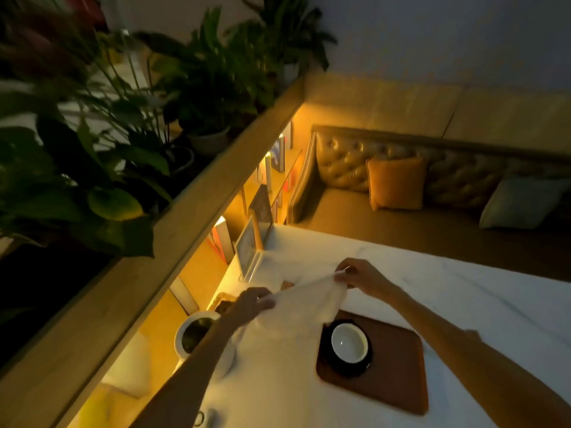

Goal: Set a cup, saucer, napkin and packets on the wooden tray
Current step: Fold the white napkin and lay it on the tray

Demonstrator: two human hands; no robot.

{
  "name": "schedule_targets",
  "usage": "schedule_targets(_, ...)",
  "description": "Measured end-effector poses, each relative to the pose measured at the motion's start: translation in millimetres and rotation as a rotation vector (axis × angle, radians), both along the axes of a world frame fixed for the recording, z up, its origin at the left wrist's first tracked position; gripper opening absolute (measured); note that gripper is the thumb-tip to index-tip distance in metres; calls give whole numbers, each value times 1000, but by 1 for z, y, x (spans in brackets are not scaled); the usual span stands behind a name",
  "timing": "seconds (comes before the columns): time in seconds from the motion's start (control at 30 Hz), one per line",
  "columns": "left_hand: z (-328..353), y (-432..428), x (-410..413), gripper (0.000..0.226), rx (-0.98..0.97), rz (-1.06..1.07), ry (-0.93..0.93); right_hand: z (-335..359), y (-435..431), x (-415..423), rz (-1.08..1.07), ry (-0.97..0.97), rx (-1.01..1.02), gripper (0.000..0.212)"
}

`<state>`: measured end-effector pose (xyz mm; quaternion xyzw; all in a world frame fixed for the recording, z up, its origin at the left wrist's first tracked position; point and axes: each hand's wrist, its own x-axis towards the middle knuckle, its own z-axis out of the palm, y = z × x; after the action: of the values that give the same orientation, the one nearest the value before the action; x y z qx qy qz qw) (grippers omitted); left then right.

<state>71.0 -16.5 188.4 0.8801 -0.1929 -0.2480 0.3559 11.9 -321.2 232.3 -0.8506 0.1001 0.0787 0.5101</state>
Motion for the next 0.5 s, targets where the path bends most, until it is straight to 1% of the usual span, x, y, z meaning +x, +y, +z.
schedule_targets(0.07,63,-9,26,6,-68,-18,-109,52,-22,4,-16,-92,12,11)
schedule_targets(0.1,95,-15,36,5,-90,-20,-174,80,-33,5,-27,-139,19,14)
schedule_targets(0.17,160,-28,53,13,-162,-1,-304,141,-54,5,-32,-231,1,18)
schedule_targets(0.2,193,-37,59,18,-220,14,-366,173,-64,3,-23,-278,-10,18)
schedule_targets(0.23,222,-46,65,19,-289,36,-423,205,-72,-1,-6,-326,4,18)
schedule_targets(0.3,274,-66,74,7,-416,115,-512,262,-86,-8,23,-430,92,25)
schedule_targets(0.33,296,-76,77,12,-453,144,-505,284,-90,-11,14,-467,133,29)
schedule_targets(0.37,313,-86,78,19,-472,150,-444,303,-92,-16,-4,-492,164,28)
schedule_targets(0.4,329,-95,75,22,-481,139,-349,318,-92,-21,-22,-516,215,23)
schedule_targets(0.43,339,-104,73,24,-499,124,-274,329,-92,-25,-37,-541,298,17)
schedule_targets(0.5,356,-122,62,26,-556,139,-226,344,-93,-33,-54,-575,477,14)
